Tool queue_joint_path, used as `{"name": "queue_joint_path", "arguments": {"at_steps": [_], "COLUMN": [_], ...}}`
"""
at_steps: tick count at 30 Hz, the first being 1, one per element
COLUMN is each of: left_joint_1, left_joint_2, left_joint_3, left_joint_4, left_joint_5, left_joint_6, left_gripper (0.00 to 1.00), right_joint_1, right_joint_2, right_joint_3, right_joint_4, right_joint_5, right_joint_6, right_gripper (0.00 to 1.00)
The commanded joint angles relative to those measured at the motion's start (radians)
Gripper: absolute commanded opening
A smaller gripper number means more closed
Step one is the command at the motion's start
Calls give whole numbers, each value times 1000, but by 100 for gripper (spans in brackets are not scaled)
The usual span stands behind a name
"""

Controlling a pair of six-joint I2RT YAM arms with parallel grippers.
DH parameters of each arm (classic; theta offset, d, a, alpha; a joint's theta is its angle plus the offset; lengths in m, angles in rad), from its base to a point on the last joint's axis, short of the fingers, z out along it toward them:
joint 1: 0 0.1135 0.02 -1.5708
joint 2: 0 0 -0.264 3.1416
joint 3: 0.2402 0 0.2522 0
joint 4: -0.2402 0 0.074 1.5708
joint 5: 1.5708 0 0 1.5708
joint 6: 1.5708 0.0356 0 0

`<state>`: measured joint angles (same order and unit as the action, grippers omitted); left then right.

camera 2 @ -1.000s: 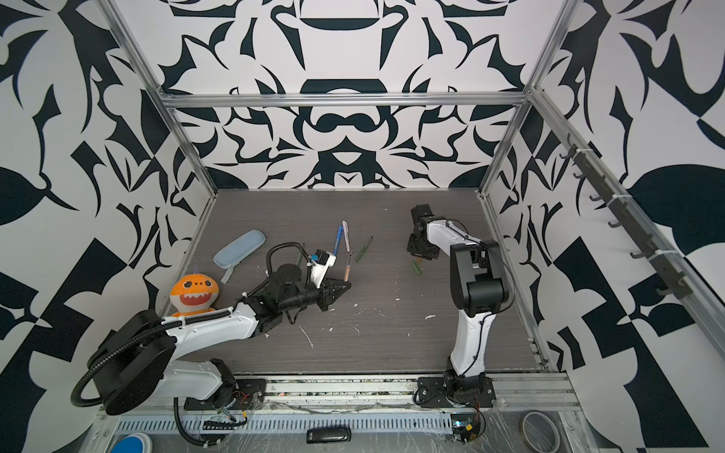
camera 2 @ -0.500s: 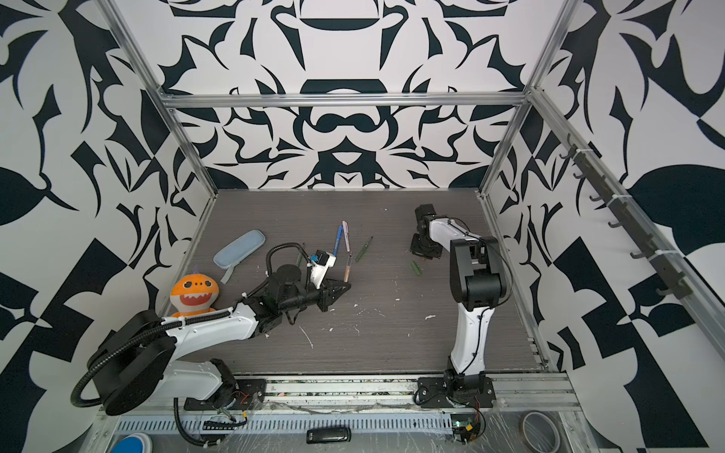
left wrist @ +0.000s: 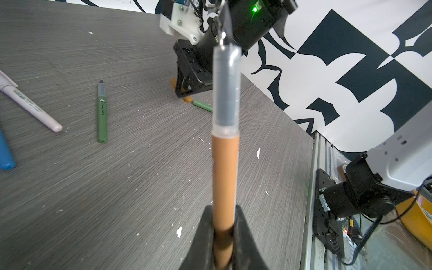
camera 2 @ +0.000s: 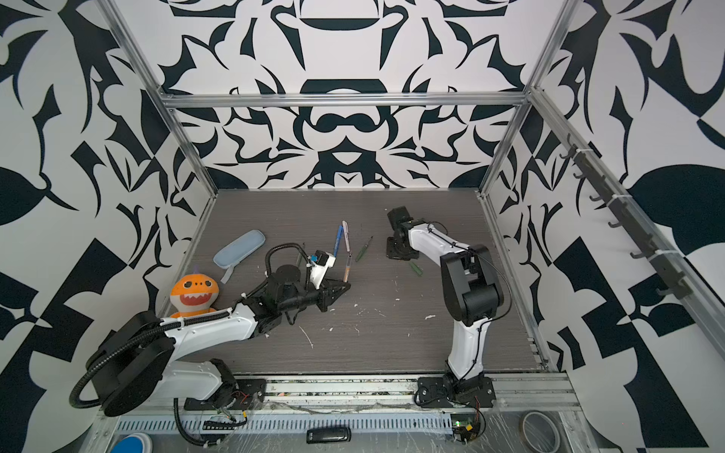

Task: Insert pens into pen caps
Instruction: Pick up the pen cap from the middle-right of the table, then place the pen cap at the center of the table, then rotate the pen cap at the center of the table.

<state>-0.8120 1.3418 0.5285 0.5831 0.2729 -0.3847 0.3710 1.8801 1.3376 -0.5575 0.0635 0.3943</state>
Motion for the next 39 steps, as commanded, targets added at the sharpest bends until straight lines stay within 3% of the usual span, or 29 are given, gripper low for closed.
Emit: {"name": "queue_joint_path", "arguments": {"at_steps": [1, 5, 11, 13, 21, 29, 39], "left_joint_1": [-4, -4, -4, -4, -5, -5, -4], "left_joint_2": [-24, -24, -20, -21, -25, -25, -27], "left_joint_3": [-19, -20, -20, -20, -27, -26, -28], "left_joint_4": [15, 14, 18, 19, 23, 24, 23], "left_joint_5": [-13, -14, -8, -8, -10, -5, -6], "left_joint_6": [13, 15, 12, 12, 11, 12, 16], "left_gripper": [6, 6, 6, 6, 6, 6, 6], "right_joint_1": [57, 107, 147, 146, 149, 205, 188], "right_joint_2": [-47, -75, -79, -83, -106, -92, -51], "right_joint_3": [-49, -152, -221, -230, -223, -219, -153], "right_joint_4": [8, 68, 91, 85, 5, -56, -102], "right_joint_5": [-59, -169, -226, -233, -145, -72, 45], "right_joint_6": [-7, 13, 14, 7, -9, -16, -28], "right_gripper": [10, 11, 13, 19, 36, 37, 33]}}
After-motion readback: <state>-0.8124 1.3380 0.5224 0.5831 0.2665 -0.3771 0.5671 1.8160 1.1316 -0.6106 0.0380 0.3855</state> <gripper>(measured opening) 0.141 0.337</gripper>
